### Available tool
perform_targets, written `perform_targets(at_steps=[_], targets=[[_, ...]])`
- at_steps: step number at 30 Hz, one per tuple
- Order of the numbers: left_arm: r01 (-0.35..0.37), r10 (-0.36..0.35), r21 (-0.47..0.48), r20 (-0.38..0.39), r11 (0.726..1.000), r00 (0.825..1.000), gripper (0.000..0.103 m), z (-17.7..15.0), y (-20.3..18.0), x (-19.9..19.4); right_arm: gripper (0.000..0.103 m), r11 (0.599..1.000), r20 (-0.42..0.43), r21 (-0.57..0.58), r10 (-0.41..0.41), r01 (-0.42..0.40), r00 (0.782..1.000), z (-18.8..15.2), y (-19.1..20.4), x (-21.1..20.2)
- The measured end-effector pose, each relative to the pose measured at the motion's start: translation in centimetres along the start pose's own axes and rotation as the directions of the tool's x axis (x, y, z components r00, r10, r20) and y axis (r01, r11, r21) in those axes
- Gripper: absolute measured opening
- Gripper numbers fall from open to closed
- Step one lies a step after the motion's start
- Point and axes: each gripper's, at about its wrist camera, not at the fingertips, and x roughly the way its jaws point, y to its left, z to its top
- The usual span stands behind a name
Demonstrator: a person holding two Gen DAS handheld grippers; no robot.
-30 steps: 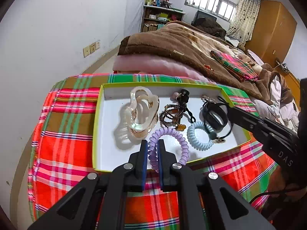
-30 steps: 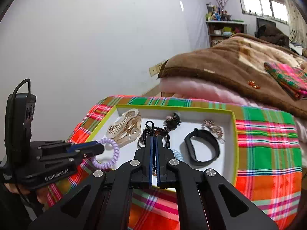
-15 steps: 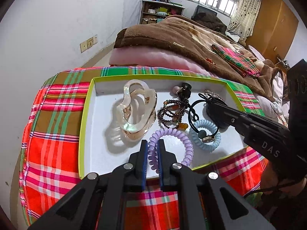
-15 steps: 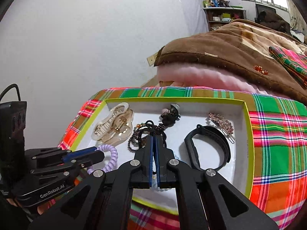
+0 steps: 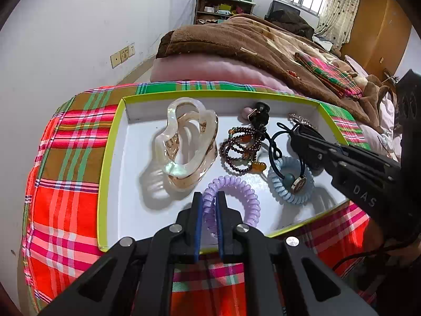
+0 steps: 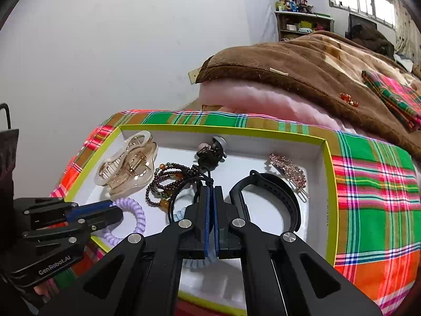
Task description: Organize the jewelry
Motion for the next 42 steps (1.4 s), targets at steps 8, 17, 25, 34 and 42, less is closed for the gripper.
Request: perform_targets(at_steps=[8,17,25,34,42], targets=[[0.006,-0.006,0.001,-0.002,1.000,1.000,0.010,0.0,-0.2,0.0,0.002,1.000,0.002,-0.009,-0.018,0.018,1.000,0.0,-0.1,0.1],[0.006,-0.006,-0.002,-0.003,1.000,1.000,0.011,0.0,0.0,0.1,0.002,0.999,0.006,-0.024,-0.041,0.041,0.999,0.0,0.0,0.0],[0.008,-0.008,-0.016,-0.003,1.000,1.000,0.020,0.0,0.2,0.0,0.011,0.998,0.022,-0.043,-0.047,0.048,0.999,0.0,0.4,-0.5],[0.003,-0.003,-0.024,-0.005,1.000,1.000,0.034,-0.1,0.1,-0.4,0.015,0.997,0.031,-0.041,-0.059,0.060,0.998,0.0,0.4,-1.0],[-0.016,0.016,-0.036,0.014,0.999,1.000,0.045,-0.6,-0.3,-1.7,0.020,0.996,0.074,-0.036,-0.077,0.080,0.994,-0.5,0.8,-3.3]])
